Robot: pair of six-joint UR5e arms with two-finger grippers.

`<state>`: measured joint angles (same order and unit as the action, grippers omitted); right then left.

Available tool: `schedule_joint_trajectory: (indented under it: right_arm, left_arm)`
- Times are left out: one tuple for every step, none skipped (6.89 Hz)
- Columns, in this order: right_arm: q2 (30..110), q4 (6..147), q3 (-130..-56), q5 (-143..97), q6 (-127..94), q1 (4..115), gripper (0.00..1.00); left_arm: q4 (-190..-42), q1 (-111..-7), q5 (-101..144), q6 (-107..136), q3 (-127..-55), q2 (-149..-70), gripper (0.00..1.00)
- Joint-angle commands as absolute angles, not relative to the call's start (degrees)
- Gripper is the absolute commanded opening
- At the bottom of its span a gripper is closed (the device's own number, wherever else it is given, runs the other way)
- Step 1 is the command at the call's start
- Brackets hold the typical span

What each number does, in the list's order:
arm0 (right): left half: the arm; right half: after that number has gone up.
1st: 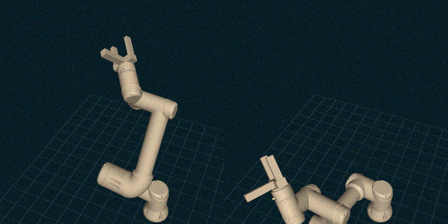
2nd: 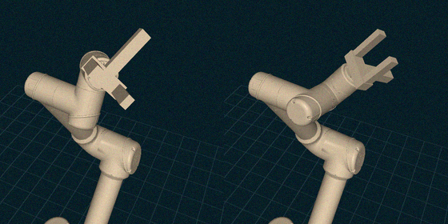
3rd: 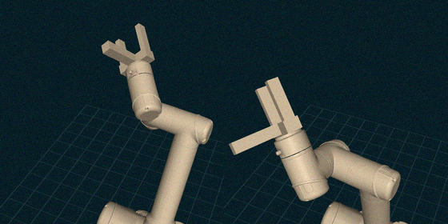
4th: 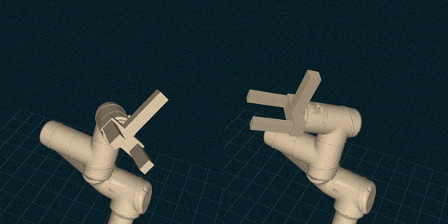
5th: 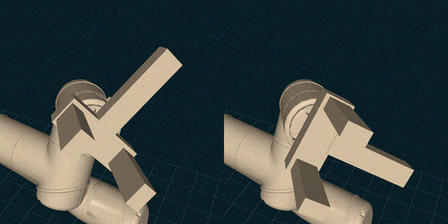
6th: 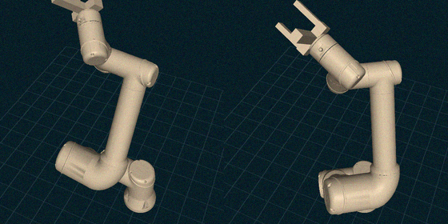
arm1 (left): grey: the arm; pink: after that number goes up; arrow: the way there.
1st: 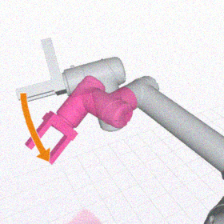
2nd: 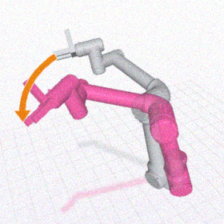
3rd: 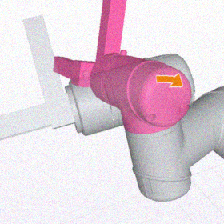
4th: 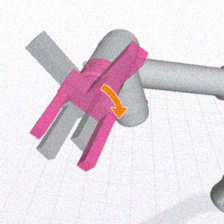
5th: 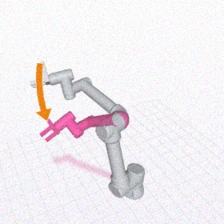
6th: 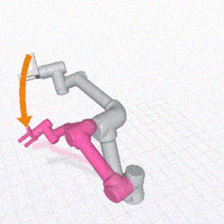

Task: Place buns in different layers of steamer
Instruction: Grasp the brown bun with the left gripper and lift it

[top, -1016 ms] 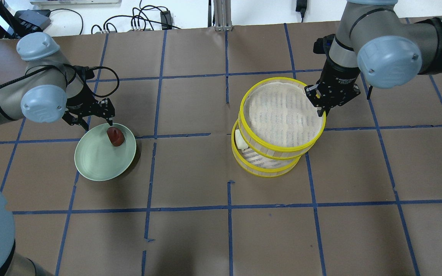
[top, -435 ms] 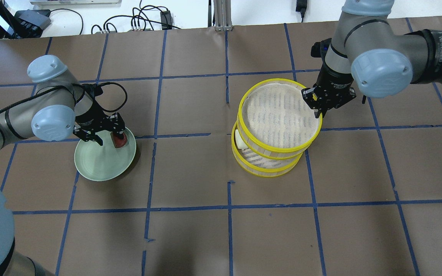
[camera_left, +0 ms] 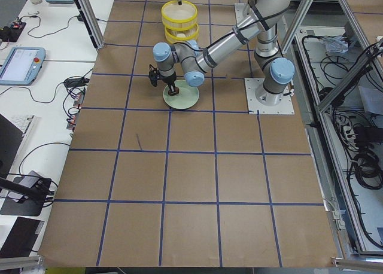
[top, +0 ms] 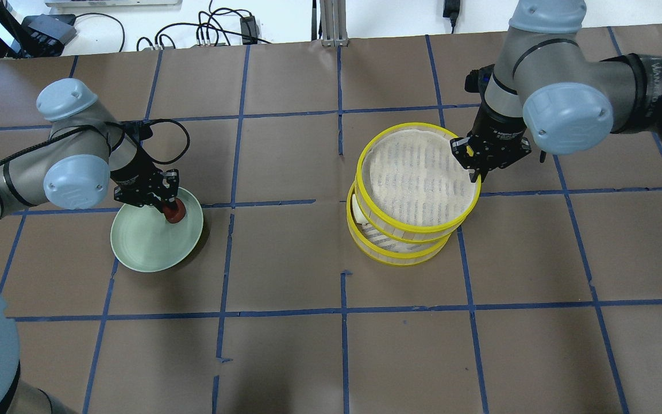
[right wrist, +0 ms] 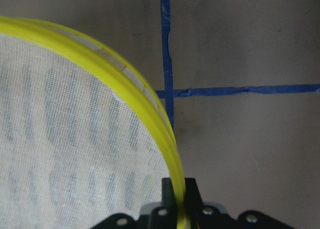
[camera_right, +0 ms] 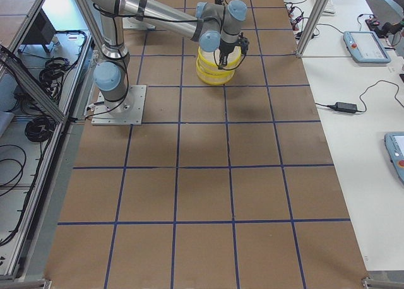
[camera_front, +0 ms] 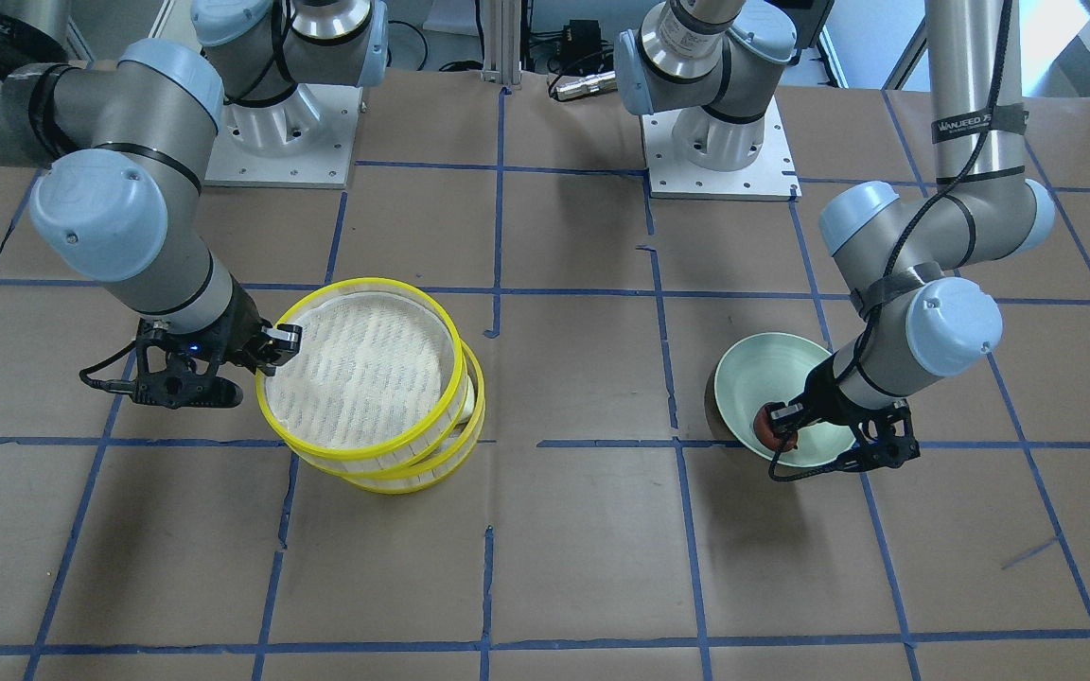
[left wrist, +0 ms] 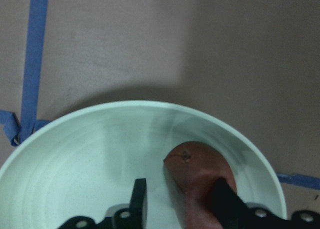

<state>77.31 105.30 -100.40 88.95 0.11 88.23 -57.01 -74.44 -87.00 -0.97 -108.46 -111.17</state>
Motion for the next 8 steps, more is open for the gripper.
schedule_joint_trajectory:
  right_arm:
    - [77.26,105.47,-100.98,88.95,-0.52,88.33,0.08]
    - [77.26,106.69,-101.33,89.21,-0.7,89.2,0.08]
    - [77.17,107.05,-101.69,91.04,-0.88,89.56,0.08]
    - [77.25,108.62,-101.69,91.14,-1.14,90.17,0.08]
    - [76.65,108.63,-102.39,91.06,-1.14,90.7,0.08]
    - [76.55,108.81,-103.09,90.88,-1.49,90.88,0.08]
    - [76.38,108.81,-103.18,91.05,-1.49,91.05,0.08]
    - [76.38,108.98,-103.18,91.05,-1.49,91.05,0.08]
  left_arm:
    - [-57.74,-74.44,-87.36,-1.14,-107.23,-109.17,0.07]
    - [-61.49,-74.44,-87.36,-1.14,-105.92,-107.25,0.07]
    - [-65.09,-74.44,-87.45,-1.49,-103.38,-106.18,0.08]
    - [-68.96,-74.36,-87.45,-1.58,-100.84,-105.91,0.08]
    - [-69.6,-74.36,-87.28,-1.5,-100.2,-105.91,0.08]
    - [-70.04,-74.44,-86.84,-0.97,-99.93,-105.3,0.08]
    - [-70.92,-74.53,-86.75,-0.71,-99.76,-104.42,0.08]
    - [-71.28,-74.62,-86.23,-0.62,-99.41,-103.98,0.08]
